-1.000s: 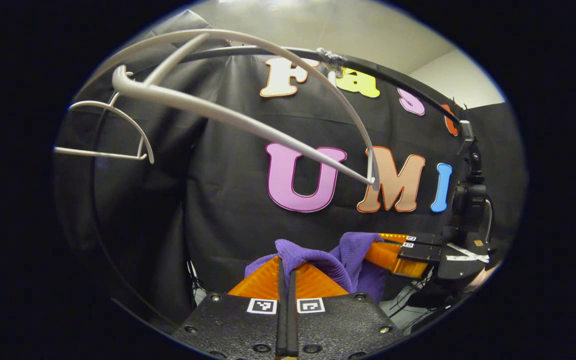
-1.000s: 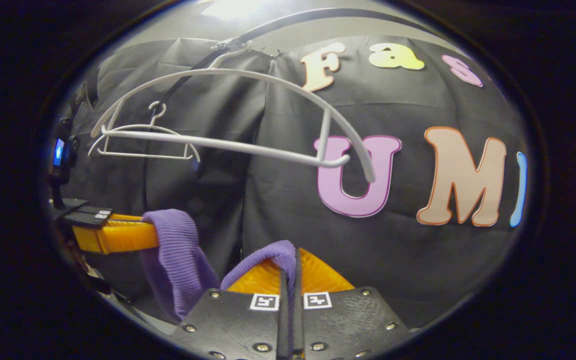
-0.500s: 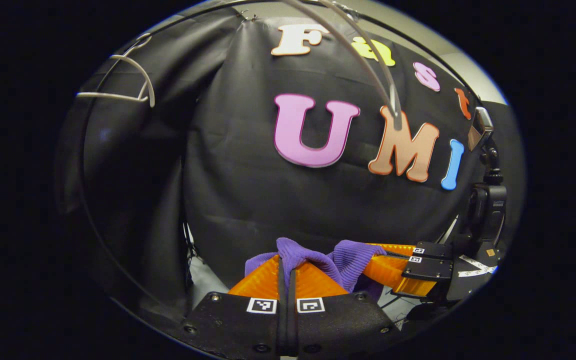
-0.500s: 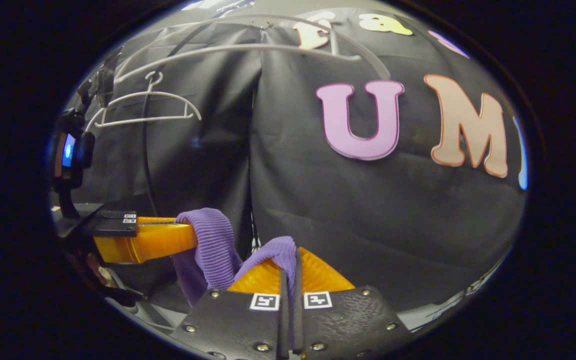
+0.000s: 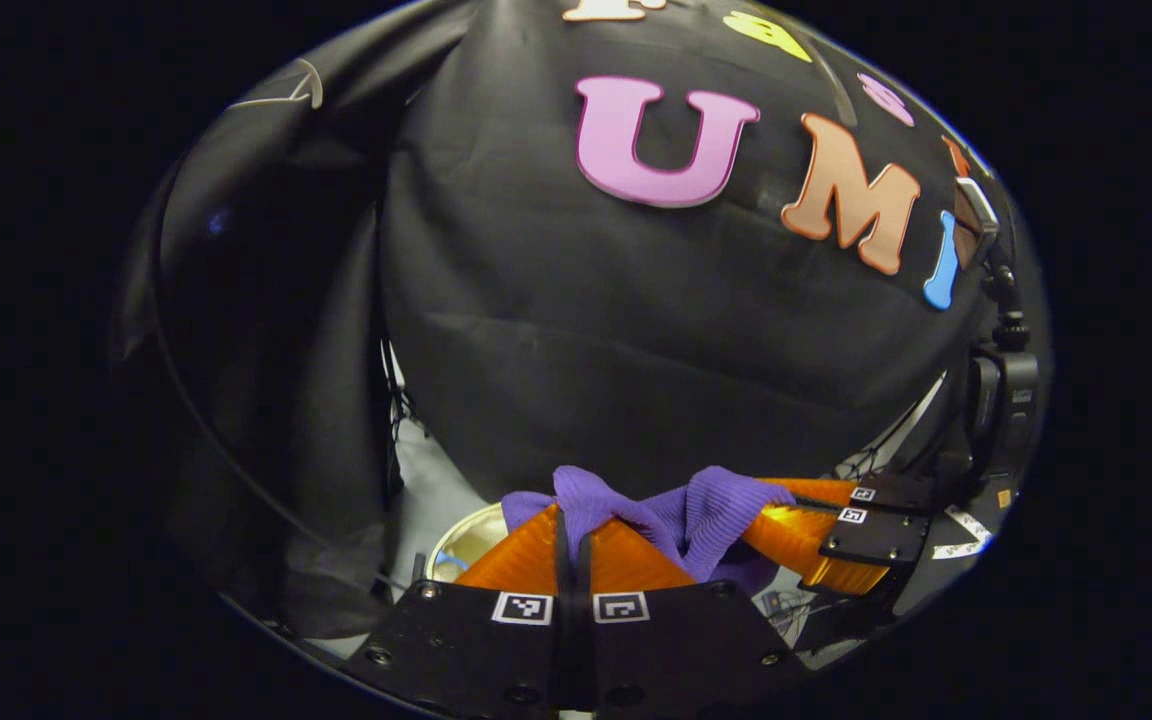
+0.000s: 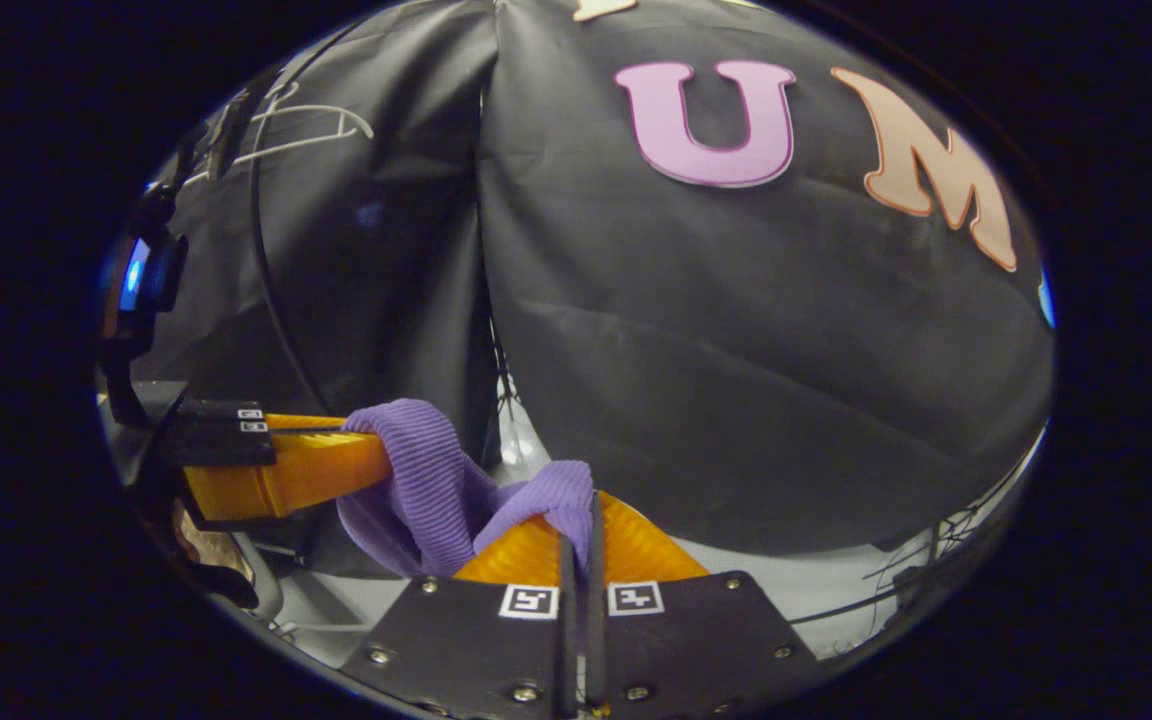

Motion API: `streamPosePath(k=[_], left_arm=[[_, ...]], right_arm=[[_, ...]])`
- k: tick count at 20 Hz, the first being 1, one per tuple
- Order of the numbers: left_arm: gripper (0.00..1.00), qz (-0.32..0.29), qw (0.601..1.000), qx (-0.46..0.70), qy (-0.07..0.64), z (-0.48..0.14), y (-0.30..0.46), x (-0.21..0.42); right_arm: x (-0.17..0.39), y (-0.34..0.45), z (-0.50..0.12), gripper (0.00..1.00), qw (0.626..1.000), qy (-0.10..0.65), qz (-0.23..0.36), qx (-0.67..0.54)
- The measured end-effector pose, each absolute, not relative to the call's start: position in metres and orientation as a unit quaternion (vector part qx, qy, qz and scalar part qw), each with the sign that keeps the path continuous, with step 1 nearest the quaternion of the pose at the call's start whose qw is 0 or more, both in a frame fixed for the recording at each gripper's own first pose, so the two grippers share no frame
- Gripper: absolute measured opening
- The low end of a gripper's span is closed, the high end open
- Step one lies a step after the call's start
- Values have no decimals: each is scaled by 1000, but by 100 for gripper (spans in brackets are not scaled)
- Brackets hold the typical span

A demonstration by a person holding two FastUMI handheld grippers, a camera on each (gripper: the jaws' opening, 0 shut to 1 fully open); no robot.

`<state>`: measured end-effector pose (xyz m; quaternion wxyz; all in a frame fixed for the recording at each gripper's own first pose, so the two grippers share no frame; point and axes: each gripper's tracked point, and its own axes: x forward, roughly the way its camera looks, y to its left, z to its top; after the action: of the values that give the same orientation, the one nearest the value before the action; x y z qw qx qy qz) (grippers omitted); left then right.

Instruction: Grasp the clothes on the hanger with both hands and then place them into the laundry hamper below.

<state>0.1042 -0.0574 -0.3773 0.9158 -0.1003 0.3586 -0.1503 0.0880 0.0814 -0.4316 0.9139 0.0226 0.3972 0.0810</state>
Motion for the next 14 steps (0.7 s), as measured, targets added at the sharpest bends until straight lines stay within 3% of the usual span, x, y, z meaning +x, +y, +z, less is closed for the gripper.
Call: streamPosePath(k=[4, 6, 8, 9, 10, 13, 14], left_arm=[[1, -139, 904, -98, 392, -394, -58, 95], [7, -132, 897, -106, 409, -399, -58, 89], [9, -121, 891, -116, 422, -404, -57, 84], [5, -116, 889, -121, 426, -408, -52, 83], [16, -111, 888, -123, 430, -411, -49, 82], [17, -104, 889, -135, 424, -411, -46, 83], [25, -103, 890, -135, 422, -410, -45, 84]], right_arm=[[84, 81, -433, 4, 897, 434, 80, 21], [78, 80, -442, 4, 886, 457, 75, 22], [70, 81, -451, 7, 878, 473, 71, 28], [66, 80, -456, 15, 873, 483, 71, 29], [62, 79, -459, 8, 869, 489, 70, 28], [54, 81, -472, 9, 860, 504, 71, 22], [50, 81, -476, 10, 856, 511, 73, 21]])
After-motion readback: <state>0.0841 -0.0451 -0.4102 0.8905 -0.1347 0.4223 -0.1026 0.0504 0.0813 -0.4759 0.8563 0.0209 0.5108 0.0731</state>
